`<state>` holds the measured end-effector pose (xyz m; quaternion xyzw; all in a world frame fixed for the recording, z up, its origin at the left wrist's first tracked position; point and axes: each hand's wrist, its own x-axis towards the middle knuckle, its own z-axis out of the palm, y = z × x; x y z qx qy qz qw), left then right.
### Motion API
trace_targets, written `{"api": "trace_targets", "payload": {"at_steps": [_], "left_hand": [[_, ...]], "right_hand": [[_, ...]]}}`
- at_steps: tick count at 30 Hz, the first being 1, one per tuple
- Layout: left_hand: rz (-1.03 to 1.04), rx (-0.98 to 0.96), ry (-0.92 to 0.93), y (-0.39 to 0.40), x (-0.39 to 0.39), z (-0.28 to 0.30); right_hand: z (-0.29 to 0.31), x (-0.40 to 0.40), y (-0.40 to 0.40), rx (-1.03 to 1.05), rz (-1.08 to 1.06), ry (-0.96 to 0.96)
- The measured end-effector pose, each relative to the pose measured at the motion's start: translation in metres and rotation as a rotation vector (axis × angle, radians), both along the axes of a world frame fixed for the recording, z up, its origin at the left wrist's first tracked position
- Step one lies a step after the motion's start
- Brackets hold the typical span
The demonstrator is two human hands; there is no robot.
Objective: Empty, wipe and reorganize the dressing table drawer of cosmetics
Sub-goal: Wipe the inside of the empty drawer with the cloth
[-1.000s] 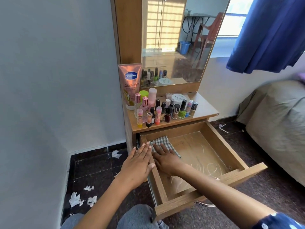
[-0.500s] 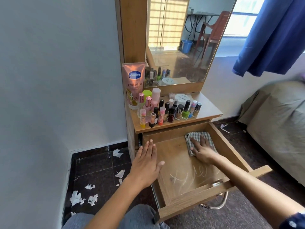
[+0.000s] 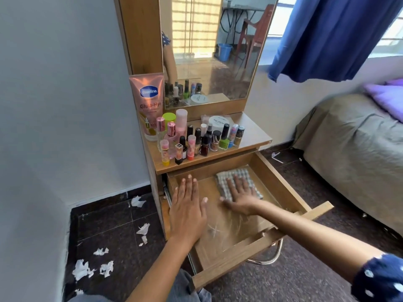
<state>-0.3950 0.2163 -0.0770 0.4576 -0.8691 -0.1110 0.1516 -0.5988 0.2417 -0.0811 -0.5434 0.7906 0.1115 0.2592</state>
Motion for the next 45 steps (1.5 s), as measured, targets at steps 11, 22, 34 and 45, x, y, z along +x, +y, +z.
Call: {"api": "trace_targets", "payload": {"at_steps": [11, 22, 34, 45], "left_hand": [[0.034, -0.029, 0.017, 0.001, -0.003, -0.002], [0.021, -0.014, 0.001, 0.003, 0.0, 0.0], [0.034, -0.007, -0.009, 0.001, 0.001, -0.003], [0.025, 0.002, 0.025, 0.001, 0.002, -0.002]], "right_hand": [[-0.004, 0.014, -0.006, -0.108, 0.122, -0.05], [-0.009, -0.008, -0.007, -0.175, -0.015, 0.027], [0.002, -0.028, -0.007, -0.078, -0.157, 0.041], [0.045, 0.006, 0.037, 0.298, -0.261, 0.082]]}}
